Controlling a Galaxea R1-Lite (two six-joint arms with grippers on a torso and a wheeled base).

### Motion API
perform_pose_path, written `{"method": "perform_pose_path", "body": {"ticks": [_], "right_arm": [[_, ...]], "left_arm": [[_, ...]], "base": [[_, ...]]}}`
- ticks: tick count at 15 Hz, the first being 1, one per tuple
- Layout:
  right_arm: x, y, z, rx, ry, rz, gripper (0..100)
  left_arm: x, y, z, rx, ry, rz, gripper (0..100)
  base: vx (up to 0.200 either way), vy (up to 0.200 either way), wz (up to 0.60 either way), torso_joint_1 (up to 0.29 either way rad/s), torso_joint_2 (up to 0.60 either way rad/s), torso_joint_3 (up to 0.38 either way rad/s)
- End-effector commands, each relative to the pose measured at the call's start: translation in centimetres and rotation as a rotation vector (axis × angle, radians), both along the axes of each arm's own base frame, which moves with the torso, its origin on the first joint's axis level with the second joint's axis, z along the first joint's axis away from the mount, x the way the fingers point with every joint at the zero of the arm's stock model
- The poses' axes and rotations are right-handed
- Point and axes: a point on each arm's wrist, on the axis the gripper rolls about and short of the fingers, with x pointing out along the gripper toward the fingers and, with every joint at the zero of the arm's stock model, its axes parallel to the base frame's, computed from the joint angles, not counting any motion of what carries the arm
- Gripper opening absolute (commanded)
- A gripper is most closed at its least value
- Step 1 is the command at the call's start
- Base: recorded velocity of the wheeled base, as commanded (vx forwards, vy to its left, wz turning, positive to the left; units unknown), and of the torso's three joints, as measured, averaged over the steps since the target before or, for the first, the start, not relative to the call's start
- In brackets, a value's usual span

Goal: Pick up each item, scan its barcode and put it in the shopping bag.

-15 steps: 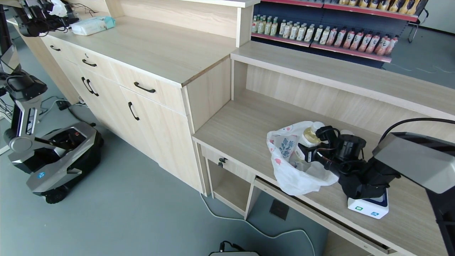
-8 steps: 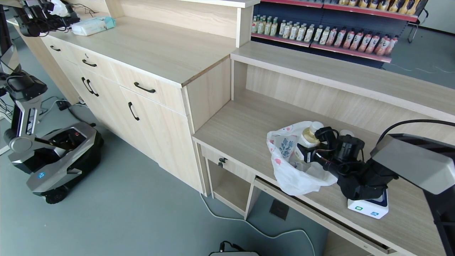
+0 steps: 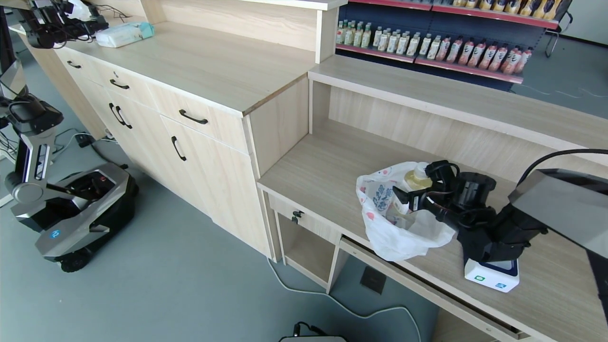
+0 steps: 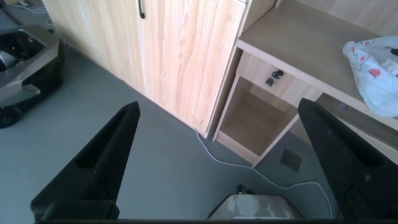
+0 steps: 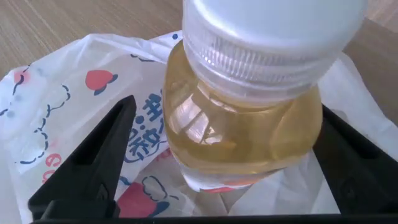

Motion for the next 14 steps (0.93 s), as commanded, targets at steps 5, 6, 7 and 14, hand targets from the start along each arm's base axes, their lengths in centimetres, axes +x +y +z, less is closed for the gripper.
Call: {"method": "perform_pose_path", "body": {"ticks": [5, 6, 7, 14], "right_arm": [[-15.5, -6.1, 12.3, -0.048, -0.005, -0.171, 100], [-18.1, -7.9, 13.2, -0.075, 0.016, -0.245, 100], [-20.5, -9.6, 13.9, -0.134, 0.064, -0.325, 100], [-29.2, -18.9, 14.1, -0.421, 0.448, -1.107, 100]], "left_arm": [[0.0, 0.0, 0.0, -0.001, 0.001, 0.000, 100], [0.0, 0.0, 0.0, -0.001, -0.001, 0.000, 100], [0.0, 0.0, 0.0, 0.000, 0.001, -0.001, 100], [0.0, 0.0, 0.0, -0.001, -0.001, 0.000, 100]], "base": [[0.000, 0.000, 0.00, 0.000, 0.00, 0.000], [0.000, 0.000, 0.00, 0.000, 0.00, 0.000], [0.000, 0.000, -0.60, 0.002, 0.00, 0.007], [0.000, 0.000, -0.60, -0.166, 0.29, 0.133]]}}
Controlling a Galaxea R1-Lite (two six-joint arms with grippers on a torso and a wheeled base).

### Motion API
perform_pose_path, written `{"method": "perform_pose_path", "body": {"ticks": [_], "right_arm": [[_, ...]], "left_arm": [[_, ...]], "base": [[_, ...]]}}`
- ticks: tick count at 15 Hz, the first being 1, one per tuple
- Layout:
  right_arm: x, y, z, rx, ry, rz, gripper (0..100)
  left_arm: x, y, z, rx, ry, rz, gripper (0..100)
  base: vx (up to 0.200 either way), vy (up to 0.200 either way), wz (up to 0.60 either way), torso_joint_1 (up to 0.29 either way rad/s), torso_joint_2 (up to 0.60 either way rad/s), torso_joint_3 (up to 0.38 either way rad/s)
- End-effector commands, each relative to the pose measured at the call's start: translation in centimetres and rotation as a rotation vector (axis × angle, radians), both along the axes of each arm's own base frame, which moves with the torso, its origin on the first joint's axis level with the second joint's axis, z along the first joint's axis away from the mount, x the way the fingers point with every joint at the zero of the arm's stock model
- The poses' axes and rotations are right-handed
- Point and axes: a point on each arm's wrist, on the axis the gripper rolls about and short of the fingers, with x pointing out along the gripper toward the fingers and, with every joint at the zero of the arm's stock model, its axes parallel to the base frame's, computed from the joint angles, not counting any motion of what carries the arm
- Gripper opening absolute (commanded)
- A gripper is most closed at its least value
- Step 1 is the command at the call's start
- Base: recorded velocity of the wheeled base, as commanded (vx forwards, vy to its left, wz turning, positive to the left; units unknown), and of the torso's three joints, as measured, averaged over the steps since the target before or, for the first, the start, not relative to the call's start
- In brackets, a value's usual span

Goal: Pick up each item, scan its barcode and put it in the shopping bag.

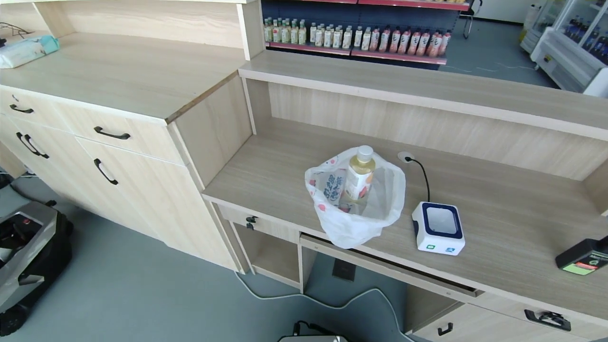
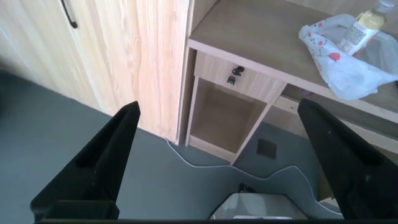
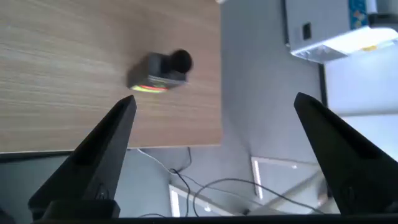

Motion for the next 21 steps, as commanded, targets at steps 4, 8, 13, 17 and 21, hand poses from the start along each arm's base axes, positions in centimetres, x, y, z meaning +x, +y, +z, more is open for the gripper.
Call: {"method": "perform_pose_path", "body": {"ticks": [4, 8, 13, 17, 21], "right_arm": [[-3.1, -5.2, -2.0, -0.030, 0.217, -0.353, 100], [-0.1, -8.1, -4.0, -0.001, 0.257, -0.321, 100], [3.6, -8.9, -7.5, 0.050, 0.182, -0.084, 100], [5.7, -7.6, -8.4, 0.101, 0.160, 0.071, 100], [7.1, -7.6, -8.4, 0.066, 0.129, 0.106, 100]], "left_arm": [[0.0, 0.0, 0.0, 0.000, -0.001, 0.000, 100], [0.0, 0.0, 0.0, 0.000, 0.001, 0.001, 100], [0.0, 0.0, 0.0, 0.000, -0.001, 0.001, 100], [0.0, 0.0, 0.0, 0.000, -0.001, 0.001, 100], [0.0, 0.0, 0.0, 0.000, -0.001, 0.001, 100]], "base": [[0.000, 0.000, 0.00, -0.074, 0.13, 0.063], [0.000, 0.000, 0.00, 0.000, 0.00, 0.000], [0.000, 0.000, 0.00, 0.000, 0.00, 0.000], [0.000, 0.000, 0.00, 0.000, 0.00, 0.000], [0.000, 0.000, 0.00, 0.000, 0.00, 0.000]]}}
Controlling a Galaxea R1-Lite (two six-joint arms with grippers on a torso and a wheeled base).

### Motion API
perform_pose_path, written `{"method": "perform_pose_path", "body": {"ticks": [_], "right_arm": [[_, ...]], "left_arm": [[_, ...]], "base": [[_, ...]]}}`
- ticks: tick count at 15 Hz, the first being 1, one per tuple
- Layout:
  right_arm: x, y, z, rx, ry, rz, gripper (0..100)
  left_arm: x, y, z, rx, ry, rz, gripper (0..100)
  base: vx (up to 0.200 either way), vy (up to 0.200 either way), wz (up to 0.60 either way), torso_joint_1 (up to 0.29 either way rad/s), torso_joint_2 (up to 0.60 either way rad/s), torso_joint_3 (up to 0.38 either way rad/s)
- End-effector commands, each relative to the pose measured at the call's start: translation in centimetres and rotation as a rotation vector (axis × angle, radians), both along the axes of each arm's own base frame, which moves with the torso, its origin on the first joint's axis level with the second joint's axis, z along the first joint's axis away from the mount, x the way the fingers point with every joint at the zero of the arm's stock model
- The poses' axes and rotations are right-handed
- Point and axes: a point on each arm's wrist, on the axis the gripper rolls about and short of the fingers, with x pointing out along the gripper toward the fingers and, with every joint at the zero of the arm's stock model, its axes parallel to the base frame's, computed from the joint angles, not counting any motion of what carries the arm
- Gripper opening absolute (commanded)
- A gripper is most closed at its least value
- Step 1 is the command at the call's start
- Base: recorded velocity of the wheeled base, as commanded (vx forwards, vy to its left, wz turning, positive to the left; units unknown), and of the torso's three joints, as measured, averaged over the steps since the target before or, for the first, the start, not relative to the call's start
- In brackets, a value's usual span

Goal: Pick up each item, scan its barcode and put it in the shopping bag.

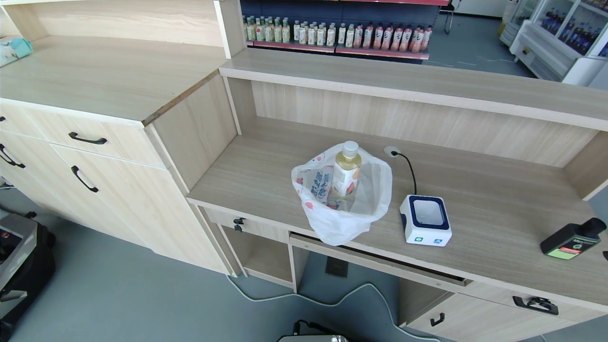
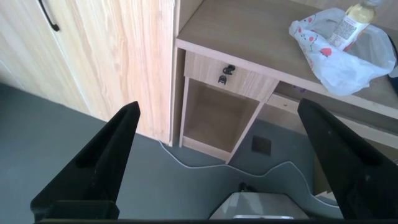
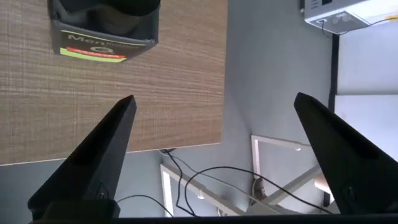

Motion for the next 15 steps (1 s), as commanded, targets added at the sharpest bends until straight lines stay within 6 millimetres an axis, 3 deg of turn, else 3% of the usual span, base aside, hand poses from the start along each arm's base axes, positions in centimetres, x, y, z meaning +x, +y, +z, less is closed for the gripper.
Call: {"method": "perform_pose_path", "body": {"ticks": [1, 15], "right_arm": [[0.6, -0.1, -0.4, 0.002, 0.006, 0.010, 100], [2.7, -0.7, -2.0, 0.007, -0.003, 0.037, 100]], "left_arm": [[0.0, 0.0, 0.0, 0.000, -0.001, 0.002, 100], [0.0, 0.0, 0.0, 0.000, 0.001, 0.002, 100]], "base": [[0.000, 0.000, 0.00, 0.000, 0.00, 0.000], [0.000, 0.000, 0.00, 0.000, 0.00, 0.000]]}}
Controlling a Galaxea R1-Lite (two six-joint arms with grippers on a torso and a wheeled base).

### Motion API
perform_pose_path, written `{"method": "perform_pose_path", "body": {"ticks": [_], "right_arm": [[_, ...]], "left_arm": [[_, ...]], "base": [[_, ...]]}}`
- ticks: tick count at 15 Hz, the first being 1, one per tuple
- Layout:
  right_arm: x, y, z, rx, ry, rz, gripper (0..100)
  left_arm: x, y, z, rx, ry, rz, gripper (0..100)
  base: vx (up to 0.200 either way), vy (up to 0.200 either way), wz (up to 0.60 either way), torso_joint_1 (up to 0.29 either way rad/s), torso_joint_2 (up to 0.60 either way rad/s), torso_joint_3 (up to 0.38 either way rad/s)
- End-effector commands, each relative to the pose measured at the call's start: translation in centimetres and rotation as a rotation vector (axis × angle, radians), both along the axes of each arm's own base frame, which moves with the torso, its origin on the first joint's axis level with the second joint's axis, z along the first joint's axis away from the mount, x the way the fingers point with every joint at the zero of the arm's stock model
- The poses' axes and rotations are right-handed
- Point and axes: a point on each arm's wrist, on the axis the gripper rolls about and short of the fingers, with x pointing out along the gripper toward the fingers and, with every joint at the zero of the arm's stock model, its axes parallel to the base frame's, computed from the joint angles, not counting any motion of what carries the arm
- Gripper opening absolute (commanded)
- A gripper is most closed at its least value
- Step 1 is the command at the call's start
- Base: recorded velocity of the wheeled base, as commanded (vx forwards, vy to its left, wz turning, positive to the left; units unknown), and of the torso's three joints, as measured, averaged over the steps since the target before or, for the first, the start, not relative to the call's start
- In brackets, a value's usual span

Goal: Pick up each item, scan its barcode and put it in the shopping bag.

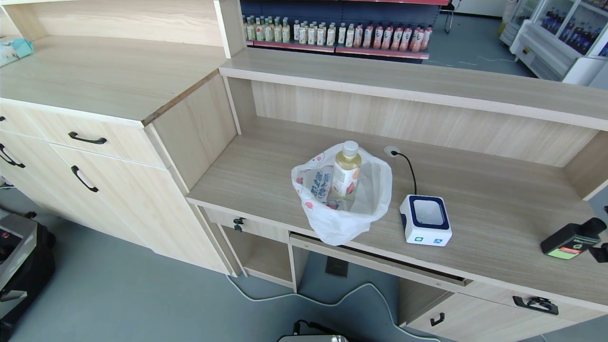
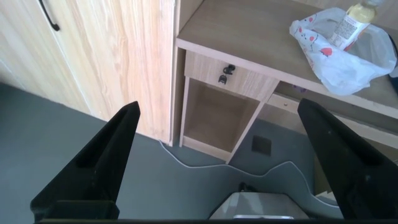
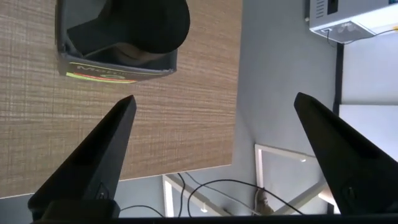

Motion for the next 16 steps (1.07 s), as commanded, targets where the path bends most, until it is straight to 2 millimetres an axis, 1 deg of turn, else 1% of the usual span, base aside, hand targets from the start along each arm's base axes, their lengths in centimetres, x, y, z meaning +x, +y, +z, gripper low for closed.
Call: {"method": "perform_pose_path", "body": {"ticks": [1, 5, 10, 13, 16], "right_arm": [[0.7, 0.0, -0.3, 0.004, 0.002, 0.014, 100], [2.4, 0.8, -0.4, 0.044, -0.042, 0.036, 100], [3.2, 2.0, -0.8, 0.067, -0.043, 0.066, 100], [3.9, 2.5, -1.3, 0.138, -0.088, 0.067, 100], [4.6, 2.3, -2.1, 0.152, -0.126, 0.061, 100]], "left_arm": [[0.0, 0.0, 0.0, 0.000, -0.001, -0.001, 100], [0.0, 0.0, 0.0, 0.000, 0.000, -0.001, 100], [0.0, 0.0, 0.0, 0.000, 0.000, -0.001, 100], [0.0, 0.0, 0.0, 0.000, -0.001, 0.000, 100], [0.0, 0.0, 0.0, 0.000, 0.000, -0.001, 100]], "base": [[0.000, 0.000, 0.00, 0.000, 0.00, 0.000], [0.000, 0.000, 0.00, 0.000, 0.00, 0.000], [0.000, 0.000, 0.00, 0.000, 0.00, 0.000], [0.000, 0.000, 0.00, 0.000, 0.00, 0.000], [0.000, 0.000, 0.00, 0.000, 0.00, 0.000]]}}
